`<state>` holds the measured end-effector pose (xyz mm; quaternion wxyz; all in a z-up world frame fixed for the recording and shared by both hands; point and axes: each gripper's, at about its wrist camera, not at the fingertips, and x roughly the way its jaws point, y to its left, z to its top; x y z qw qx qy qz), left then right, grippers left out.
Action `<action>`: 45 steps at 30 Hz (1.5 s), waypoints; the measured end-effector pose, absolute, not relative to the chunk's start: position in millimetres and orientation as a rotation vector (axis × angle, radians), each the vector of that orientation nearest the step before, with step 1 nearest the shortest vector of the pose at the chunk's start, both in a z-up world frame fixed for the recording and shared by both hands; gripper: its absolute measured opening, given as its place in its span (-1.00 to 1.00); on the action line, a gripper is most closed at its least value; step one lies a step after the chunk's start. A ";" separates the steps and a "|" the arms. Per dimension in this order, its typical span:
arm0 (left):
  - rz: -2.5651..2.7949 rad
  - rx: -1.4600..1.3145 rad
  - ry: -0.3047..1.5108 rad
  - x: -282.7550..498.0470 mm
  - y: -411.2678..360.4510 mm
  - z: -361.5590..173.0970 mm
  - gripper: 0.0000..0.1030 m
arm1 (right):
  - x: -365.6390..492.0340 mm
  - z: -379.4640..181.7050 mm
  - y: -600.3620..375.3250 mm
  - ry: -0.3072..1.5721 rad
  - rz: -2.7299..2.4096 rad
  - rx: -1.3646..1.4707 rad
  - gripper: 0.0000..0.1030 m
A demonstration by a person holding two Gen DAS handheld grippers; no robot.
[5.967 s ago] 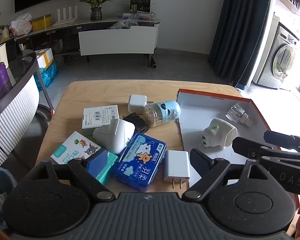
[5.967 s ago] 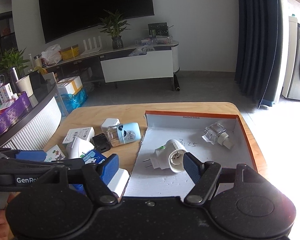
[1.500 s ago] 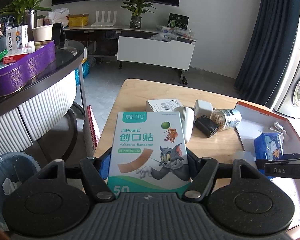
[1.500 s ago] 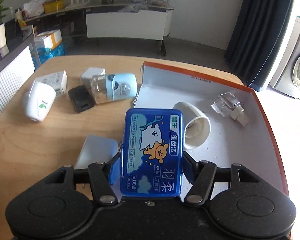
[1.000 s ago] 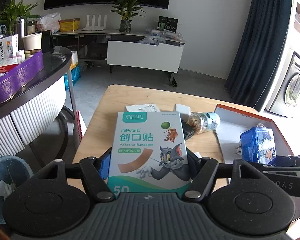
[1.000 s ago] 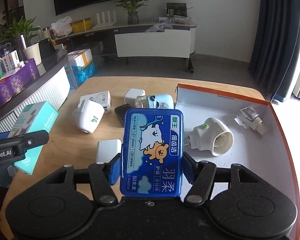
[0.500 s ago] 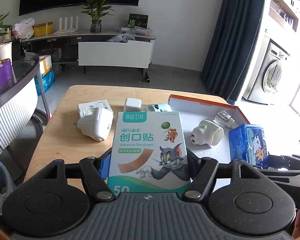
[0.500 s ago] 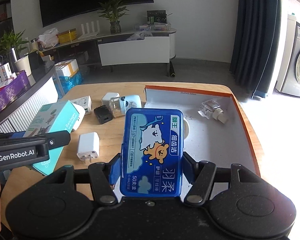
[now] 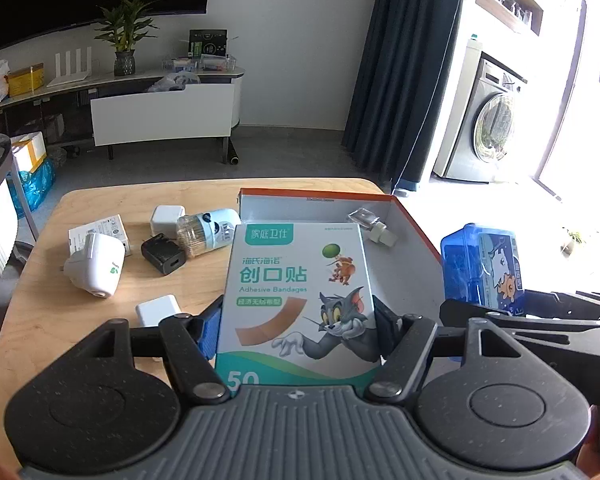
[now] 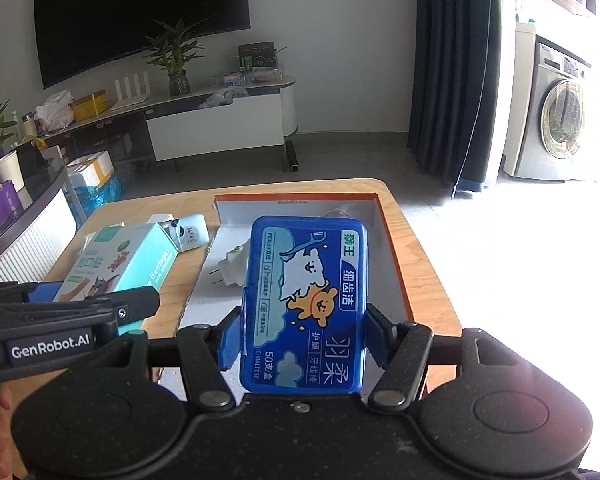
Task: Organize rigid objects
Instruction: 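Carry the bandage box with left tool while right tool carries the blue box toward the orange-rimmed box, then lower the blue box into the orange-rimmed box with right tool while left tool holds the bandage box above it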
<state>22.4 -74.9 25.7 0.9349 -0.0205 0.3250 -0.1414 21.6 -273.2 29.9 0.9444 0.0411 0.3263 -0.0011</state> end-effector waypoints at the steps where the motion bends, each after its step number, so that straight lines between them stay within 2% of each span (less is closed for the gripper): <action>1: -0.294 -0.038 0.665 23.0 -77.1 25.3 0.38 | 21.1 29.6 -275.3 0.663 -0.009 0.088 0.42; 45: -0.307 0.028 0.651 43.3 -111.0 25.4 0.38 | 23.3 32.5 -294.2 0.603 -0.044 0.118 0.42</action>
